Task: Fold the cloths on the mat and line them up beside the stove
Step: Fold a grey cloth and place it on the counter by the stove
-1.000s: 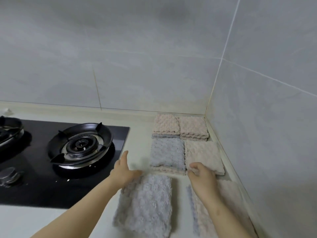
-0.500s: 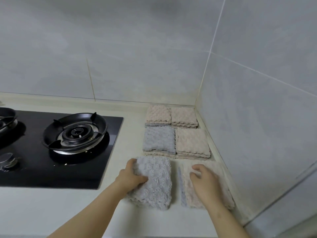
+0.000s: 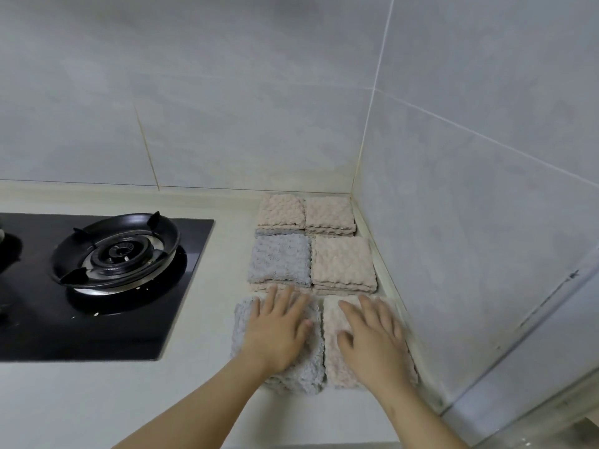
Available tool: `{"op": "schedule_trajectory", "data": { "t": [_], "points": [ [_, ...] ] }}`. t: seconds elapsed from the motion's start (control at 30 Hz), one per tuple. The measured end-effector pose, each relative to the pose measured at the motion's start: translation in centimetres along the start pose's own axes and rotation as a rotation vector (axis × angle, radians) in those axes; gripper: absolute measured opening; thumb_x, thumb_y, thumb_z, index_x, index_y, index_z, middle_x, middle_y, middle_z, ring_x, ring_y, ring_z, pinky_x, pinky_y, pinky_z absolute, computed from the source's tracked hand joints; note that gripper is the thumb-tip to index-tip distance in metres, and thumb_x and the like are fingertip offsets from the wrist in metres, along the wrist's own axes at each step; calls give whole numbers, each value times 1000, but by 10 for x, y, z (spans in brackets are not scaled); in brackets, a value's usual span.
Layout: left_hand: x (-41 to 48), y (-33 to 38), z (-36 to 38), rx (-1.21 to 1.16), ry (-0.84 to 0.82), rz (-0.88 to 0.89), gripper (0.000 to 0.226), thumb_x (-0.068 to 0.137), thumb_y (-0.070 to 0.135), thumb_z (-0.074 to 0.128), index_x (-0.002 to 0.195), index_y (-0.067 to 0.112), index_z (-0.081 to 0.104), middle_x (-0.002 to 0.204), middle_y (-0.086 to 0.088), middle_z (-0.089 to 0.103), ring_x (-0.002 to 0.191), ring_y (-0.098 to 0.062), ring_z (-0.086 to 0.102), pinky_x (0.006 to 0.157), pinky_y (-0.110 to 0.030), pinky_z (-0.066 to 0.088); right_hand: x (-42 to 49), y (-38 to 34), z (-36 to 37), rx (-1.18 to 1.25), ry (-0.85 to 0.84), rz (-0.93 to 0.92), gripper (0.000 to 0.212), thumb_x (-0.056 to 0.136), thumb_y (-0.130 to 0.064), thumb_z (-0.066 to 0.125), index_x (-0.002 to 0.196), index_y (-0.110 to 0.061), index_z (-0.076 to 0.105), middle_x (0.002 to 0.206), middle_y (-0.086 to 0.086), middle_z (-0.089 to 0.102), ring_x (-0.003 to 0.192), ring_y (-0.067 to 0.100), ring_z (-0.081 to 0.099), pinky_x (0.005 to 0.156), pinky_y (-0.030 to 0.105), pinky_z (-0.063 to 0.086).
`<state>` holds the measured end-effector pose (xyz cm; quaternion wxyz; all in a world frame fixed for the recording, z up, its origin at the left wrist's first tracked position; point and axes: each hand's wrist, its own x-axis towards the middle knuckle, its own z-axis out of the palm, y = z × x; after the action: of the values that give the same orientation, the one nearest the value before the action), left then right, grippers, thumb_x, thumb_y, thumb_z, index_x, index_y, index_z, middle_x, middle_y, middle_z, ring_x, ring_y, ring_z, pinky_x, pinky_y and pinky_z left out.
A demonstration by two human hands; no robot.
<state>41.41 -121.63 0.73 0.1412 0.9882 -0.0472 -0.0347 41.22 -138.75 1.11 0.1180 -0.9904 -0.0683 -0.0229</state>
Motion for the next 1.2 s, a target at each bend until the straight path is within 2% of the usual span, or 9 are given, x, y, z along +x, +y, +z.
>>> {"op": "schedule_trajectory", "data": {
  "t": [0.1, 0.4, 0.47, 0.53, 0.63, 0.77, 0.9, 1.03, 1.2],
  "points": [
    [6, 7, 19, 54, -139, -10, 56, 97, 53, 14, 148, 36, -2, 158, 6, -11, 144, -22, -17, 115, -46, -10, 7, 6, 9, -101, -151, -12, 56, 95, -50, 27, 147, -41, 8, 159, -5, -8, 145, 27, -12, 116, 45, -2],
    [14, 4, 39, 99, -180, -14, 60, 93, 59, 7, 147, 38, -7, 157, 7, -15, 143, -20, -19, 115, -45, -11, 8, 15, 31, -27, -302, 2, 55, 97, -49, 20, 148, -41, 0, 158, -7, -12, 145, 21, -15, 116, 42, -7],
    [9, 3, 35, 69, -122, 21, 79, 75, 75, -11, 146, 40, -9, 157, 8, -15, 144, -21, -17, 115, -43, -10, 5, 16, 25, -21, -291, 2, 56, 97, -51, 22, 147, -42, 1, 158, -7, -13, 144, 23, -17, 115, 43, -9],
    [-1, 3, 28, 62, -30, 14, 102, 52, 78, -33, 145, 43, -9, 157, 9, -14, 144, -21, -17, 115, -41, -10, -1, 16, 21, -38, -201, 20, 56, 95, -54, 22, 146, -45, 3, 158, -8, -13, 144, 25, -18, 113, 47, -11],
    [-17, 1, 29, 64, 3, -81, 112, 43, 77, -39, 145, 45, -5, 157, 9, -11, 144, -23, -16, 115, -45, -10, -9, 12, 25, 1, -206, 61, 55, 94, -56, 25, 145, -48, 5, 158, -9, -14, 142, 28, -22, 111, 53, -14],
    [-18, 1, 41, 80, -60, -158, 94, 55, 74, -22, 144, 47, -8, 157, 8, -13, 143, -25, -19, 114, -50, -12, -7, 8, 37, 18, -254, 88, 57, 94, -57, 24, 145, -48, 0, 157, -8, -15, 142, 28, -23, 111, 54, -13],
    [-6, 2, 42, 97, -65, -151, 88, 60, 69, -18, 144, 46, -6, 157, 8, -13, 144, -26, -18, 114, -50, -11, 5, 6, 42, 23, -248, 96, 57, 94, -56, 24, 145, -47, 1, 158, -8, -13, 143, 28, -20, 113, 54, -11],
    [10, -2, 38, 101, -91, -160, 61, 90, 65, 11, 146, 44, -3, 158, 7, -10, 144, -26, -17, 114, -50, -11, 22, 8, 43, 12, -246, 86, 57, 94, -55, 25, 146, -47, 2, 158, -8, -11, 144, 28, -17, 113, 53, -10],
    [31, -6, 36, 106, -97, -149, 59, 93, 60, 17, 146, 42, -3, 158, 6, -11, 144, -26, -16, 114, -50, -11, 43, 8, 48, -2, -237, 86, 57, 94, -55, 24, 146, -46, 1, 158, -7, -10, 144, 28, -16, 113, 54, -9]
  ]
}}
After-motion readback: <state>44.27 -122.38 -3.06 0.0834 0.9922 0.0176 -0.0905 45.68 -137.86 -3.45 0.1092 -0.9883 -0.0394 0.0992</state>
